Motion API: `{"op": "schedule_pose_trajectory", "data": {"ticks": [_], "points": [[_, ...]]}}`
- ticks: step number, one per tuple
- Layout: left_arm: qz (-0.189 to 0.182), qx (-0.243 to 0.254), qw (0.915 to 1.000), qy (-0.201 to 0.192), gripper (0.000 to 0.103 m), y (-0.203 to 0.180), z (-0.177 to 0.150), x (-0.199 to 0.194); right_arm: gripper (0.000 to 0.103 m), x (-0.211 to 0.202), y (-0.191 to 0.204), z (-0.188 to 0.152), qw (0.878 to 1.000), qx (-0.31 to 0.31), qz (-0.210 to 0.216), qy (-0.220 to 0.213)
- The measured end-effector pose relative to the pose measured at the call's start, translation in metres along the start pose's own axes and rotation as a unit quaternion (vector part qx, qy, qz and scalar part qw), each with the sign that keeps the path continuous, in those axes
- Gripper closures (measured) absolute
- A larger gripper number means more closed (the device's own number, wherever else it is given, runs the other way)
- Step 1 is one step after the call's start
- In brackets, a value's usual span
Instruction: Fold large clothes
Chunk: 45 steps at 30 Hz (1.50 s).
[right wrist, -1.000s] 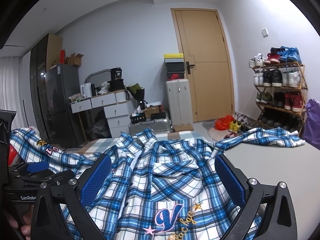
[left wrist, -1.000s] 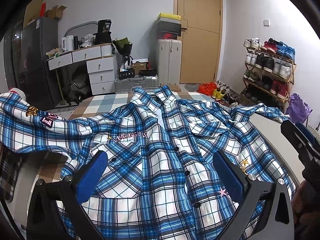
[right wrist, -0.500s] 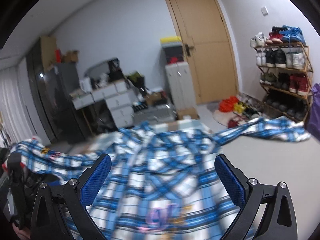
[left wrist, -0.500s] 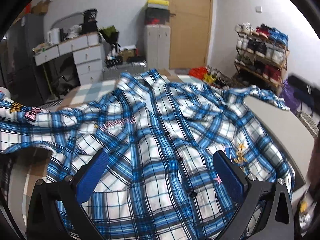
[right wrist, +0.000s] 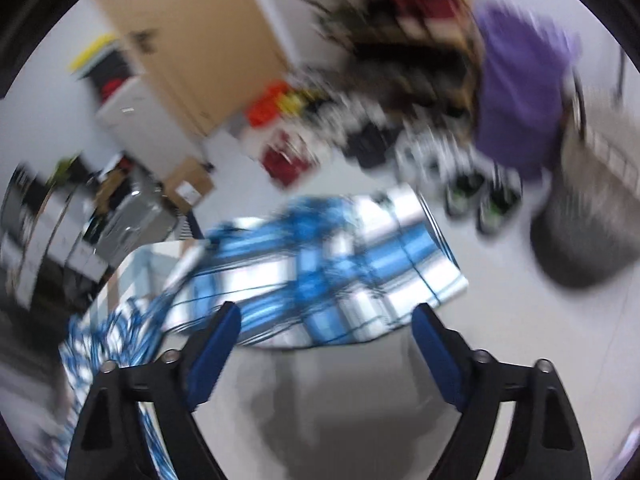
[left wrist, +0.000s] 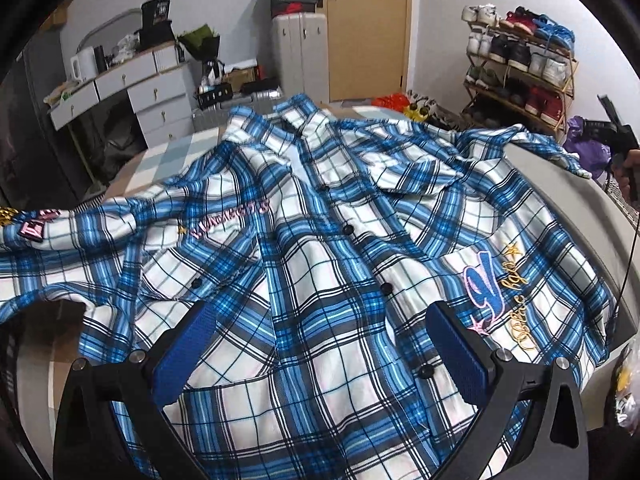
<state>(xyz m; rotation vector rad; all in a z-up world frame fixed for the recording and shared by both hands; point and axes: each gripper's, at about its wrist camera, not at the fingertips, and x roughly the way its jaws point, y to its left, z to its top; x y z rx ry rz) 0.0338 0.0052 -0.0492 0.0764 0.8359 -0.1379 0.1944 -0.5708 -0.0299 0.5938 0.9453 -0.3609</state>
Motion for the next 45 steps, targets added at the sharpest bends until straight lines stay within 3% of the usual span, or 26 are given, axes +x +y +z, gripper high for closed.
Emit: {"op": "schedule_pose_trajectory", "data": {"ticks": [5,9,11,13,16,18,21,24,26,30,33,38,41,44,45], "points": [[-0.005,0.002,0.9998,0.018,0.001,-0.003,-0.002,0.006,0.024,0.017,-0.013,0.016,0.999,0.016,-0.046,0.005],[-0.002,0.014,0.9997,0.02,0.001,-0.009,-0.004,0.007,0.025,0.03,0.01,0.02,0.991,-0.04,-0.125,-0.011],[-0.002,0.019,0.9995,0.024,0.001,-0.012,-0.006,0.006,0.036,0.037,0.026,0.017,0.983,-0.079,-0.162,-0.02],[0.0,0.022,0.9995,0.024,0.001,-0.012,-0.006,0.007,0.084,0.039,0.036,0.017,0.982,-0.094,-0.159,-0.04],[0.006,0.027,0.9994,0.023,0.001,-0.011,-0.006,0.008,0.098,0.044,0.044,0.019,0.98,-0.102,-0.165,-0.045],[0.005,0.027,0.9993,0.026,0.001,-0.01,-0.006,0.009,0.099,0.036,0.048,0.021,0.982,-0.109,-0.142,-0.054],[0.004,0.023,0.9994,0.026,0.001,-0.009,-0.004,0.009,0.099,0.014,0.055,0.021,0.984,-0.117,-0.099,-0.093],[0.003,0.022,0.9995,0.021,0.001,-0.009,-0.003,0.006,0.099,-0.018,0.063,0.012,0.976,-0.15,-0.057,-0.144],[0.002,0.021,0.9996,0.019,0.001,-0.009,-0.002,0.007,0.099,-0.048,0.069,-0.004,0.958,-0.199,-0.047,-0.201],[-0.003,0.022,0.9996,0.017,0.001,-0.011,-0.002,0.005,0.099,-0.095,0.071,-0.05,0.92,-0.28,-0.046,-0.27],[-0.002,0.025,0.9996,0.012,0.001,-0.013,-0.003,0.002,0.099,-0.095,0.056,-0.073,0.925,-0.293,-0.039,-0.237],[-0.005,0.032,0.9994,0.01,0.001,-0.02,-0.004,0.002,0.095,-0.042,0.029,-0.102,0.947,-0.292,-0.078,-0.105],[0.0,0.039,0.9992,0.009,0.001,-0.023,-0.006,0.002,0.08,-0.031,0.014,-0.093,0.963,-0.254,-0.068,-0.06],[0.003,0.043,0.999,0.012,0.001,-0.023,-0.007,0.003,0.065,-0.046,0.012,-0.076,0.97,-0.225,-0.057,-0.067],[0.003,0.043,0.999,0.012,0.001,-0.023,-0.007,0.003,0.044,-0.053,0.017,-0.068,0.968,-0.23,-0.061,-0.084]]}}
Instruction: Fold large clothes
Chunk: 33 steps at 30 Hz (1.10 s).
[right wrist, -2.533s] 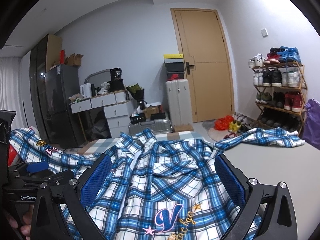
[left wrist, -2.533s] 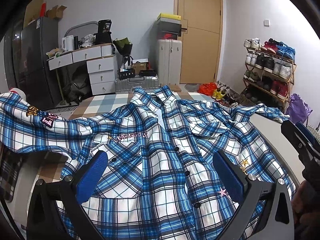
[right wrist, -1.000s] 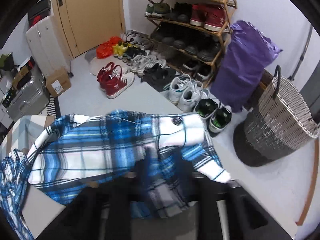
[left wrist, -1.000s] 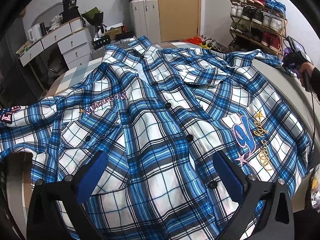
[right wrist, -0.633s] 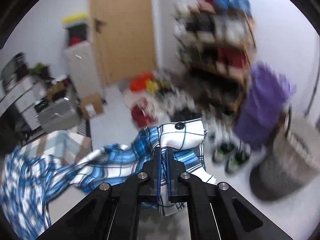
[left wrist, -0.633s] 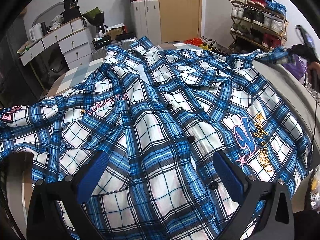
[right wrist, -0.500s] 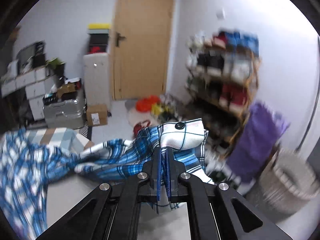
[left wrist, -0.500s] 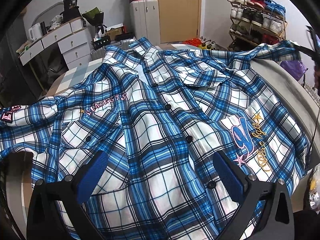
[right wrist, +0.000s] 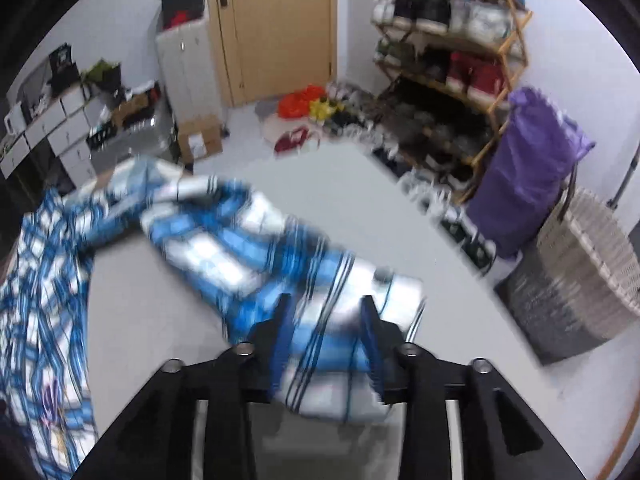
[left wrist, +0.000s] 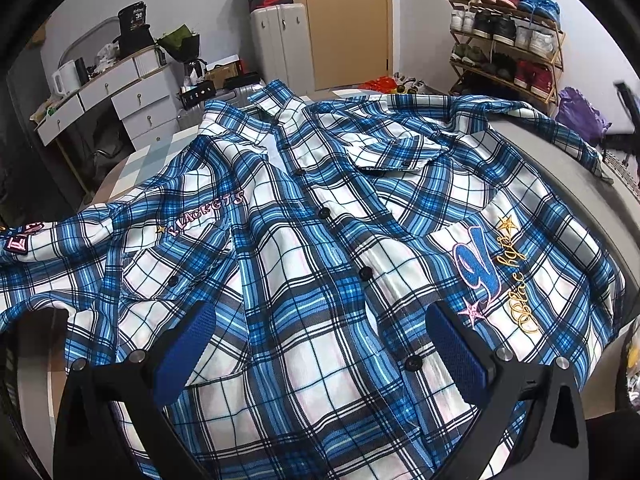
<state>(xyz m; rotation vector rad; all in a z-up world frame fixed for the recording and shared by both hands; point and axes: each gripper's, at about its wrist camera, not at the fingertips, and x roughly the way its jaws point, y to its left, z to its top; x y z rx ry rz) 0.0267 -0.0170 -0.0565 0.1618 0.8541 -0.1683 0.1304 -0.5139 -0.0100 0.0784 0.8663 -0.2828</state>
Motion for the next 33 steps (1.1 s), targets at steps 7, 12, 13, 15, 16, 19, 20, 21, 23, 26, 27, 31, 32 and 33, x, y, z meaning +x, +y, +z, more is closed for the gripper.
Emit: {"op": "schedule_pose_trajectory", "data": {"ticks": [7,12,13,15,16,19,20,21,23,26,27,31,32,33], "points": [[0.007,0.007,0.9999,0.008,0.001,0.0,-0.001,0.006,0.03,0.05,0.022,0.05,0.994,-0.096,-0.004,0.055],[0.008,0.005,0.9998,0.015,0.001,0.001,-0.001,0.011,0.038,0.099,0.037,0.051,0.977,-0.163,0.001,0.136],[0.008,0.006,0.9998,0.017,0.001,0.0,-0.001,0.013,0.041,0.1,0.034,0.053,0.979,-0.155,0.012,0.131],[0.009,0.008,0.9998,0.018,0.001,-0.002,-0.001,0.014,0.074,0.106,0.03,0.055,0.979,-0.135,0.026,0.152],[0.009,0.01,0.9997,0.019,0.001,-0.003,-0.001,0.015,0.1,0.106,0.032,0.054,0.977,-0.129,0.054,0.16],[0.006,0.013,0.9997,0.022,0.001,-0.005,-0.001,0.016,0.1,0.104,0.054,0.045,0.969,-0.187,0.016,0.16],[0.005,0.014,0.9997,0.021,0.001,-0.006,-0.001,0.015,0.1,0.1,0.063,0.042,0.966,-0.213,-0.007,0.149],[0.005,0.015,0.9997,0.021,0.001,-0.007,-0.001,0.015,0.1,0.095,0.07,0.042,0.962,-0.234,-0.032,0.135],[0.004,0.016,0.9997,0.02,0.001,-0.009,-0.001,0.014,0.101,0.08,0.088,0.042,0.948,-0.286,-0.128,0.062],[0.006,0.018,0.9996,0.019,0.001,-0.01,-0.002,0.014,0.101,0.055,0.11,0.046,0.91,-0.331,-0.244,-0.053],[0.007,0.018,0.9996,0.019,0.001,-0.011,-0.002,0.014,0.101,0.046,0.119,0.046,0.891,-0.348,-0.277,-0.091],[0.008,0.017,0.9997,0.013,0.001,-0.01,0.0,0.01,0.1,0.029,0.152,0.012,0.772,-0.447,-0.386,-0.234],[0.005,0.014,0.9998,0.011,0.001,-0.009,0.0,0.008,0.1,0.032,0.153,0.005,0.764,-0.46,-0.384,-0.239],[0.003,0.012,0.9999,0.009,0.001,-0.01,0.001,0.007,0.1,0.037,0.15,-0.009,0.761,-0.473,-0.377,-0.233]]}}
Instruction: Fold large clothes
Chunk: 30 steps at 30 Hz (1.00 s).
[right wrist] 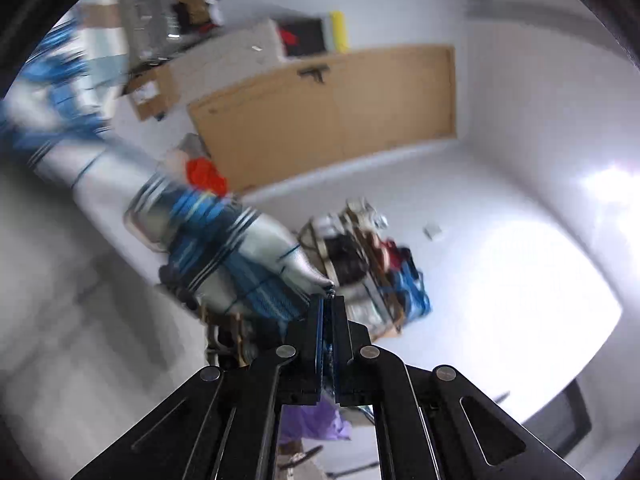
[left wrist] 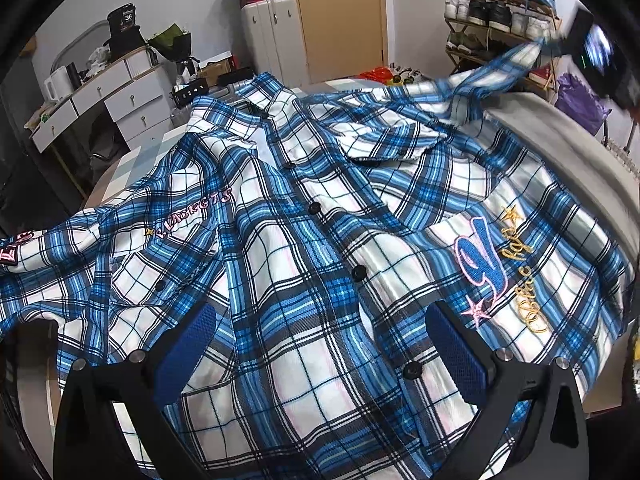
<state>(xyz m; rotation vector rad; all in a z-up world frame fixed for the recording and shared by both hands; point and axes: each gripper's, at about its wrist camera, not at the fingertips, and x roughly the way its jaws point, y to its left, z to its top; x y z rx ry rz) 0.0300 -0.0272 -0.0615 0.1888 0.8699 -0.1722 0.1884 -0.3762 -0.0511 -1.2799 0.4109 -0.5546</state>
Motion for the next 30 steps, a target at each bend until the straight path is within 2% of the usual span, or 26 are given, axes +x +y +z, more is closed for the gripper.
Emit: {"op": "schedule_pose_trajectory", "data": {"ticks": [3,6,8,9,10,11,12,13,15,17,19,20,21,22,24,25,26,28,29,30], "points": [[-0.008,-0.002,1.0,-0.005,0.001,0.0,0.0,-0.005,0.101,-0.009,0.038,-0.041,0.997,-0.02,0.065,0.04],[-0.012,-0.001,0.9999,-0.009,0.001,-0.001,-0.001,-0.007,0.096,-0.027,0.056,-0.081,0.984,0.015,0.153,0.094],[-0.016,-0.002,0.9998,-0.007,0.001,-0.001,-0.001,-0.007,0.065,-0.032,0.051,-0.095,0.972,0.056,0.197,0.118],[-0.017,-0.003,0.9998,-0.006,0.001,-0.001,-0.001,-0.007,0.031,-0.032,0.042,-0.101,0.964,0.087,0.213,0.133],[-0.017,-0.004,0.9998,-0.005,0.001,-0.001,-0.001,-0.006,0.018,-0.031,0.03,-0.108,0.95,0.133,0.237,0.151],[-0.018,-0.005,0.9998,-0.003,0.001,-0.001,-0.001,-0.006,0.02,-0.028,0.014,-0.112,0.93,0.185,0.271,0.165],[-0.019,-0.006,0.9998,-0.002,0.001,-0.001,-0.001,-0.005,0.019,-0.023,0.001,-0.12,0.903,0.241,0.308,0.181],[-0.02,-0.007,0.9998,-0.002,0.001,-0.001,-0.001,-0.005,0.018,-0.014,-0.016,-0.134,0.849,0.331,0.359,0.201],[-0.023,-0.007,0.9997,0.0,0.001,-0.002,-0.001,-0.004,0.018,0.005,-0.033,-0.153,0.758,0.451,0.419,0.219],[-0.026,-0.008,0.9996,0.003,0.001,-0.002,-0.001,-0.002,0.018,0.03,-0.045,-0.168,0.636,0.571,0.465,0.231],[-0.026,-0.007,0.9996,0.005,0.001,-0.003,-0.001,-0.001,0.018,0.048,-0.047,-0.171,0.567,0.633,0.468,0.242],[-0.026,-0.007,0.9996,0.006,0.001,-0.003,-0.001,-0.001,0.018,0.059,-0.041,-0.174,0.529,0.652,0.479,0.258],[-0.025,-0.006,0.9996,0.006,0.001,-0.003,-0.001,-0.001,0.018,0.067,-0.036,-0.173,0.497,0.665,0.489,0.269],[-0.024,-0.006,0.9997,0.006,0.001,-0.002,-0.001,-0.001,0.018,0.078,-0.025,-0.177,0.45,0.685,0.499,0.281],[-0.024,-0.009,0.9996,0.007,0.001,0.0,0.0,-0.001,0.016,0.093,-0.014,-0.188,0.395,0.715,0.491,0.303],[-0.026,-0.012,0.9995,0.01,0.001,0.001,0.0,0.0,0.016,0.1,-0.006,-0.193,0.355,0.74,0.484,0.305],[-0.03,-0.015,0.9994,0.012,0.001,0.001,0.0,0.001,0.016,0.107,-0.004,-0.196,0.334,0.757,0.475,0.299],[-0.037,-0.018,0.999,0.017,0.001,0.001,0.0,0.002,0.016,0.112,-0.001,-0.202,0.3,0.784,0.458,0.294],[-0.038,-0.018,0.9989,0.02,0.001,0.0,0.0,0.003,0.016,0.117,0.001,-0.202,0.289,0.794,0.447,0.293],[-0.038,-0.016,0.9989,0.021,0.001,0.0,0.0,0.004,0.023,0.122,0.0,-0.2,0.295,0.798,0.434,0.295]]}}
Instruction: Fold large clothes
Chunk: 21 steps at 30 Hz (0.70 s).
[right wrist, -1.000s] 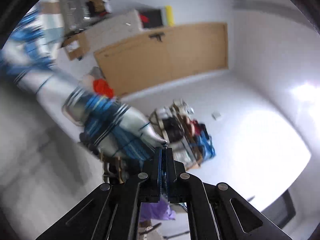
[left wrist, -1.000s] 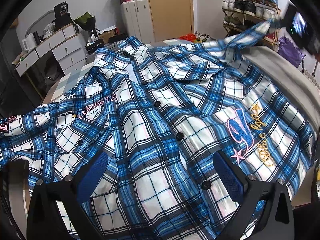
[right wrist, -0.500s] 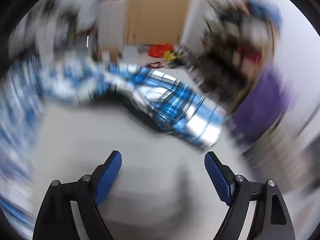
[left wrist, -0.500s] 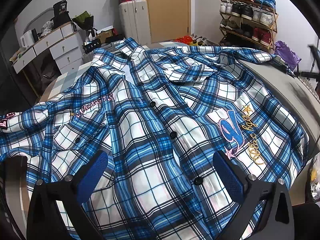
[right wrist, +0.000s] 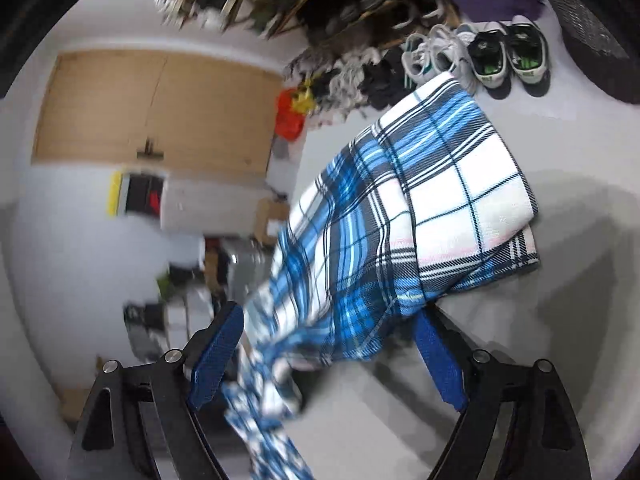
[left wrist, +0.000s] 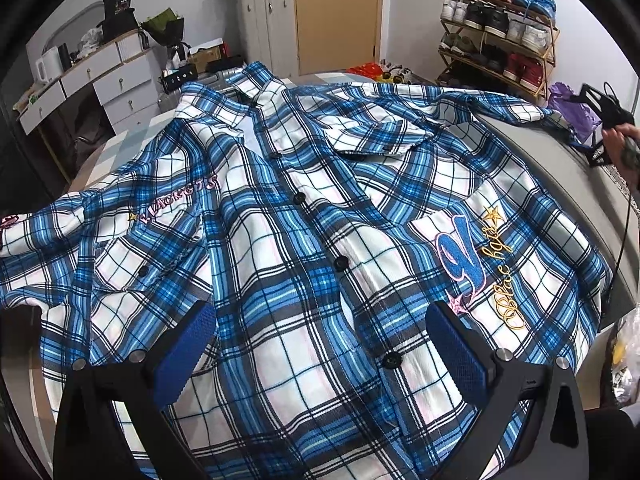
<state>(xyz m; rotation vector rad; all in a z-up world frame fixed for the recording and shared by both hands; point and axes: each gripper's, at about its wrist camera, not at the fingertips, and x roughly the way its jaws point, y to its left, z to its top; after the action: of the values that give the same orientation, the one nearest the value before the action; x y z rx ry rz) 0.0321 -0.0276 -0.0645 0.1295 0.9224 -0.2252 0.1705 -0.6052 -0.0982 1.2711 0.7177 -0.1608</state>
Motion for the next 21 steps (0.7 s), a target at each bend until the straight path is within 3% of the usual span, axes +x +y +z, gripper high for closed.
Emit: {"op": "schedule_pose_trajectory", "data": {"ticks": [1,2,3,4,7,11,16,17,21], "points": [[0.001,0.002,1.0,0.001,0.001,-0.001,0.0,0.0,0.046,-0.006,0.002,0.003,1.0,-0.009,-0.021,-0.015],[0.003,0.003,1.0,0.0,0.001,-0.001,0.0,0.0,0.06,-0.004,0.008,0.006,0.997,-0.022,-0.061,-0.036],[0.004,0.003,1.0,0.0,0.001,0.0,0.0,0.0,0.091,-0.003,0.01,0.009,0.993,-0.036,-0.103,-0.053],[0.004,0.002,1.0,0.0,0.001,0.001,0.0,0.0,0.098,-0.001,0.009,0.012,0.99,-0.044,-0.122,-0.062],[-0.001,-0.003,1.0,0.0,0.001,0.003,0.0,-0.001,0.099,0.007,0.016,0.012,0.982,-0.086,-0.148,-0.082],[0.0,-0.001,1.0,0.002,0.001,0.004,-0.001,0.0,0.1,-0.002,0.056,-0.008,0.947,-0.216,-0.195,-0.138],[0.009,-0.009,0.9999,-0.007,0.001,0.01,0.0,-0.004,0.1,-0.015,0.132,-0.053,0.866,-0.38,-0.237,-0.222],[0.008,-0.013,0.9998,-0.011,0.001,0.013,0.001,-0.006,0.1,-0.018,0.15,-0.064,0.849,-0.408,-0.236,-0.237],[0.017,-0.027,0.9991,-0.028,0.001,0.025,0.002,-0.016,0.1,-0.035,0.22,-0.114,0.805,-0.492,-0.191,-0.27]]}}
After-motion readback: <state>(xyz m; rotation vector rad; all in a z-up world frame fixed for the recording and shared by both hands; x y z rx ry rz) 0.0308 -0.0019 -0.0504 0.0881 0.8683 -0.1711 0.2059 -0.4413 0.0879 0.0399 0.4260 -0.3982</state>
